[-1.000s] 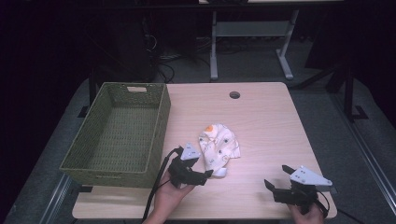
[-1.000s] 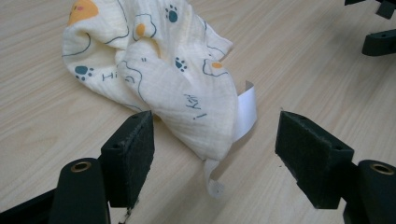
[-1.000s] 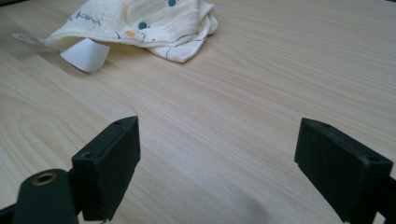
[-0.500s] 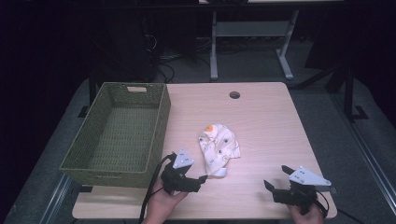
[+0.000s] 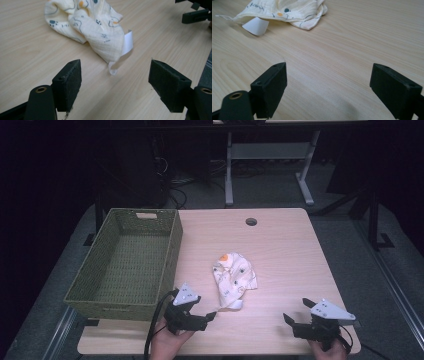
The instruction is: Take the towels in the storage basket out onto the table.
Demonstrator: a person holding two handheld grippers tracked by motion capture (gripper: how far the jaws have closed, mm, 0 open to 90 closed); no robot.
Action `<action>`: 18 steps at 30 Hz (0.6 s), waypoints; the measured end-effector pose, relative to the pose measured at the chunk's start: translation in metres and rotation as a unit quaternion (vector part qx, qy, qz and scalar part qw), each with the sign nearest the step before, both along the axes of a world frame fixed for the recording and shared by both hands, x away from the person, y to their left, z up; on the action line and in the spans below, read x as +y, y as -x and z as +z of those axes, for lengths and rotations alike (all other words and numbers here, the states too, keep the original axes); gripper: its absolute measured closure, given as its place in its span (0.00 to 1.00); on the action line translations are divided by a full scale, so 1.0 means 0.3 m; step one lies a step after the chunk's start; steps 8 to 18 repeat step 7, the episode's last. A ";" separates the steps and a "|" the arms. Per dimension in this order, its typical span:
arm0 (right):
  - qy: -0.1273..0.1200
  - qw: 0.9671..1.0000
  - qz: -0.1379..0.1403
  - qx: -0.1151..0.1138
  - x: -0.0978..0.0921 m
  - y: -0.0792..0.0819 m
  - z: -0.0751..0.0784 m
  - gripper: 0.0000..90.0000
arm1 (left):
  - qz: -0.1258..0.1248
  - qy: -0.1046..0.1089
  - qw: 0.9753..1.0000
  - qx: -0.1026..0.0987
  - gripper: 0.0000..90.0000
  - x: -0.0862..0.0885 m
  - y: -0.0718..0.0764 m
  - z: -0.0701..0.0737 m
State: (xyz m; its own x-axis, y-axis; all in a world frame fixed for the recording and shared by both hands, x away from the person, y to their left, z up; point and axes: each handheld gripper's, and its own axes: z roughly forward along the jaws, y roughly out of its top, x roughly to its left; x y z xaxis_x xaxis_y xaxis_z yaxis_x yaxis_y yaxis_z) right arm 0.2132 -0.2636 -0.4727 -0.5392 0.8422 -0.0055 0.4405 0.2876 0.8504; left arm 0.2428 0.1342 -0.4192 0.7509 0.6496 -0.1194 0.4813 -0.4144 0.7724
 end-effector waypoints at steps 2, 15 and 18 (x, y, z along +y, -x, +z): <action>0.001 1.000 0.000 0.005 0.001 0.003 -0.002 0.15 | 0.001 0.008 1.000 -0.009 0.29 -0.003 0.002 0.010; 0.002 1.000 0.003 0.002 0.001 0.003 -0.002 0.15 | 0.001 -0.003 1.000 -0.014 0.29 -0.004 0.000 0.007; 0.002 1.000 0.003 0.002 0.001 0.003 -0.002 0.15 | 0.001 -0.003 1.000 -0.014 0.29 -0.004 0.000 0.007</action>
